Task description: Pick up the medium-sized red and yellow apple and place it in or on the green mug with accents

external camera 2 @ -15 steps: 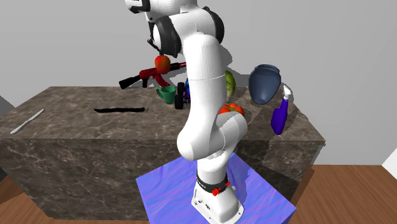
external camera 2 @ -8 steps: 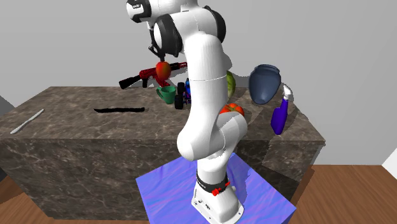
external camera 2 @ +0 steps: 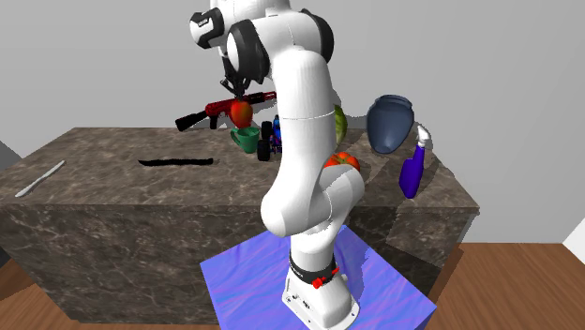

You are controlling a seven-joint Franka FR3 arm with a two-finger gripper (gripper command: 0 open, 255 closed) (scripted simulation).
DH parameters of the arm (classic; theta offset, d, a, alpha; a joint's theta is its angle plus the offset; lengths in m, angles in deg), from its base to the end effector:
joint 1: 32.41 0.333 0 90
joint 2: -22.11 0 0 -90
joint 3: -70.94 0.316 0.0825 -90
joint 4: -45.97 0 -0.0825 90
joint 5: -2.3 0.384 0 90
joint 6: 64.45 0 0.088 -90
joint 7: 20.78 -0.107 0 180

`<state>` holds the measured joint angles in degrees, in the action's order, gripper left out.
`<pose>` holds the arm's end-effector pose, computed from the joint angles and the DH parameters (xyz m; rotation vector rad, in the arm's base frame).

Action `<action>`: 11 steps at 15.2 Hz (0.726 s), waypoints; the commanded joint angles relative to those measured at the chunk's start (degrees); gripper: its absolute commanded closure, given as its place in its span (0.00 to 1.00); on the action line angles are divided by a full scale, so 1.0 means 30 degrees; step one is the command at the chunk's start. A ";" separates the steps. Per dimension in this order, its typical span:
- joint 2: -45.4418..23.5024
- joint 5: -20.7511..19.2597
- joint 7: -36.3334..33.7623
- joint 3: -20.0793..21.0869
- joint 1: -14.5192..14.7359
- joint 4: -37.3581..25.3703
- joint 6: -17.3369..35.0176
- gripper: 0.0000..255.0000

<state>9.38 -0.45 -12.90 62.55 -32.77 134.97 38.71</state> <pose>0.6264 -0.0920 0.5226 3.0594 -0.0014 0.0238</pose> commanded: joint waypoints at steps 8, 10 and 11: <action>-0.0049 -0.0002 -0.0031 -0.0003 -0.0010 0.0897 0.0957 1.00; -0.0049 -0.0002 -0.0031 -0.0003 -0.0010 0.0897 0.0957 1.00; -0.0049 -0.0002 -0.0031 -0.0003 -0.0010 0.0897 0.0957 1.00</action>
<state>9.23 -0.46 -13.00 62.55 -32.80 137.66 41.57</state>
